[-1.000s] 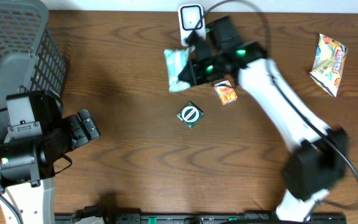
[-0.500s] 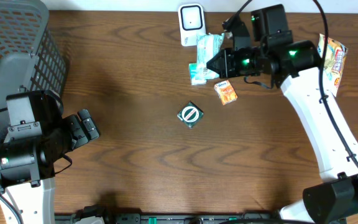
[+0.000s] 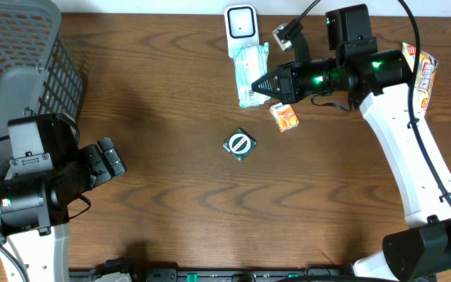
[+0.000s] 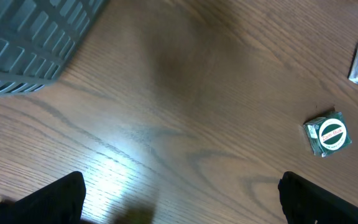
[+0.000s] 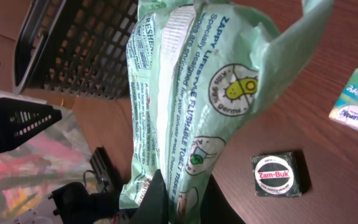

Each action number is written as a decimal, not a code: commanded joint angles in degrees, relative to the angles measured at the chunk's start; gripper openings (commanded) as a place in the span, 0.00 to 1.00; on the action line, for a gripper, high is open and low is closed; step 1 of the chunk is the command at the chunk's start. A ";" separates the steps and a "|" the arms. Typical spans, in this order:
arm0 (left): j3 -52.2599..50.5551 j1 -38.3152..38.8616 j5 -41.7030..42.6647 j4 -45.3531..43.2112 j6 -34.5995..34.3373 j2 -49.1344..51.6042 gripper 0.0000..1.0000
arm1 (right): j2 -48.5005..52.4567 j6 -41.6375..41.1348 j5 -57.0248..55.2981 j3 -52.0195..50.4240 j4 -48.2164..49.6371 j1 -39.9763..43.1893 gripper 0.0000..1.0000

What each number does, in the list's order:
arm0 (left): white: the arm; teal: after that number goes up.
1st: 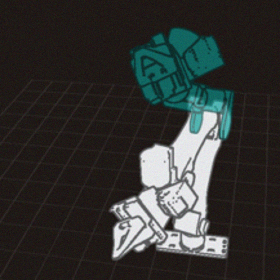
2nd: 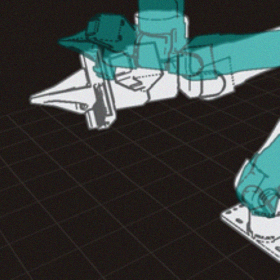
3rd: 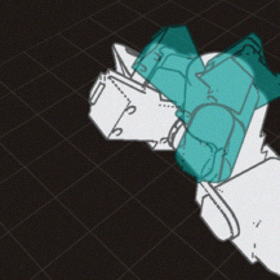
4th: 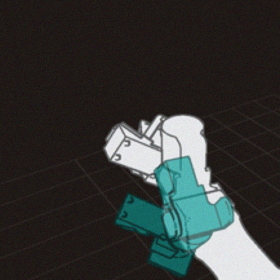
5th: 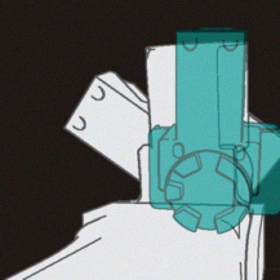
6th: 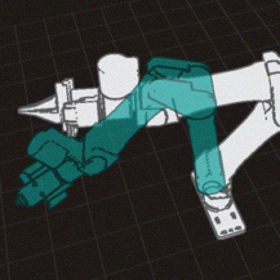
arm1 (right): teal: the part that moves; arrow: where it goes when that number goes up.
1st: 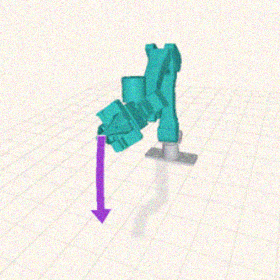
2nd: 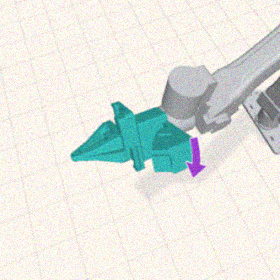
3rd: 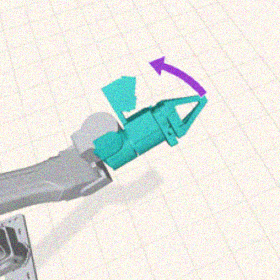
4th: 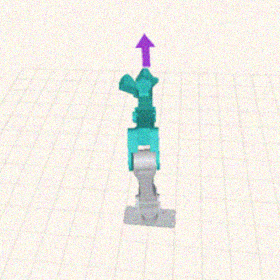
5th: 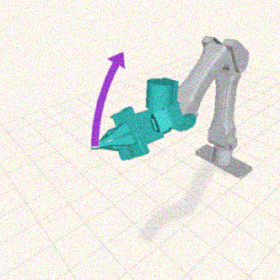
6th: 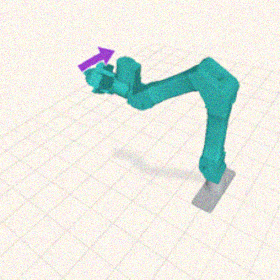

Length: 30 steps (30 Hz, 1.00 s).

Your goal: Scan the item barcode

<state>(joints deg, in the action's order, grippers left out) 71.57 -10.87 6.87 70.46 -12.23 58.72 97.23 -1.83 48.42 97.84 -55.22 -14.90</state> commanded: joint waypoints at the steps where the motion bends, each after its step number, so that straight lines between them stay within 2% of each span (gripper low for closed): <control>1: -0.13 -0.31 -0.94 0.02 -0.55 0.00 0.97 | -0.35 1.68 2.05 -0.15 0.33 0.07 0.01; 20: -0.13 -0.31 -0.94 0.02 -0.55 0.00 0.98 | -0.35 1.70 -0.28 -3.69 1.38 -0.42 0.01; 30: -0.13 -0.31 -0.94 0.02 -0.55 0.00 0.98 | -0.35 -0.22 -0.33 -14.95 6.99 -0.42 0.01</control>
<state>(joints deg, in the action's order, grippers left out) 71.57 -10.87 6.87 70.43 -12.23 58.72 97.23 -1.06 47.53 85.95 -49.30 -14.92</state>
